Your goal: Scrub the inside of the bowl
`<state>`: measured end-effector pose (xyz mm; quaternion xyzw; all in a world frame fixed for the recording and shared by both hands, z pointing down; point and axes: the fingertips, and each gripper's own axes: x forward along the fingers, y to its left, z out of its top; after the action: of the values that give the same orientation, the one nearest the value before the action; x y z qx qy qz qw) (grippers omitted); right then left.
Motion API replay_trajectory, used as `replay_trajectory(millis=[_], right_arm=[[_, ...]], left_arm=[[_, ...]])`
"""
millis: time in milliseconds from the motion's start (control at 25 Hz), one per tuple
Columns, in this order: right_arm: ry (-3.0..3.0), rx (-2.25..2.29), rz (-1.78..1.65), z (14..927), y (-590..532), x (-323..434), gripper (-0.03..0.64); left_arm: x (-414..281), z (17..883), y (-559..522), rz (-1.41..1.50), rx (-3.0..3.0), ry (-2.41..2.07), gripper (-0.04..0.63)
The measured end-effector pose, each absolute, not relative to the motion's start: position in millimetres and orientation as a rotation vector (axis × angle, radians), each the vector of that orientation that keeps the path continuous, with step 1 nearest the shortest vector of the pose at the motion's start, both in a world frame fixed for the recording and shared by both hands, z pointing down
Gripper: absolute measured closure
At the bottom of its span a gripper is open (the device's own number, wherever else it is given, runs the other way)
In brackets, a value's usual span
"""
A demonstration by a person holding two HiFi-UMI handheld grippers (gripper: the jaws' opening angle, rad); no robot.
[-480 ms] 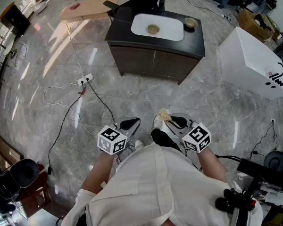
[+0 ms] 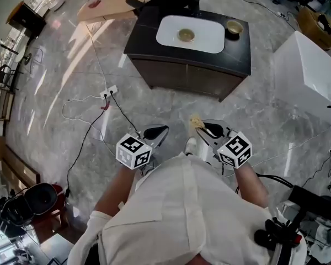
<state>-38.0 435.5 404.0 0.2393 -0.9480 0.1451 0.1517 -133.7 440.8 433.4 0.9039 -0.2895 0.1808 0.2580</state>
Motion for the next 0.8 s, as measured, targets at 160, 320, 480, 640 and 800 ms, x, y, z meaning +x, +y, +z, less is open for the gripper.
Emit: replay_trajectory(millis=[160, 320, 480, 640, 800], right_arm=[[-2.717, 0.692, 0.402, 413, 389, -6, 0.569], [-2.724, 0.746, 0.477, 420, 353, 12, 0.569], [-2.718, 0.776, 0.507, 426, 316, 19, 0.569], [-2.697, 0.847, 0.507, 429, 263, 20, 0.569], [-2.638, 0.956, 0.512, 434, 206, 22, 0.569]], left_arm=[[-107, 433, 387, 0.513, 2.466, -0.804, 0.589], [-87, 434, 347, 0.492, 2.433, -0.792, 0.589], [-75, 439, 304, 0.490, 2.422, -0.772, 0.589], [-77, 452, 241, 0.483, 2.427, -0.723, 0.589], [-80, 464, 168, 0.456, 2.430, -0.670, 0.588]])
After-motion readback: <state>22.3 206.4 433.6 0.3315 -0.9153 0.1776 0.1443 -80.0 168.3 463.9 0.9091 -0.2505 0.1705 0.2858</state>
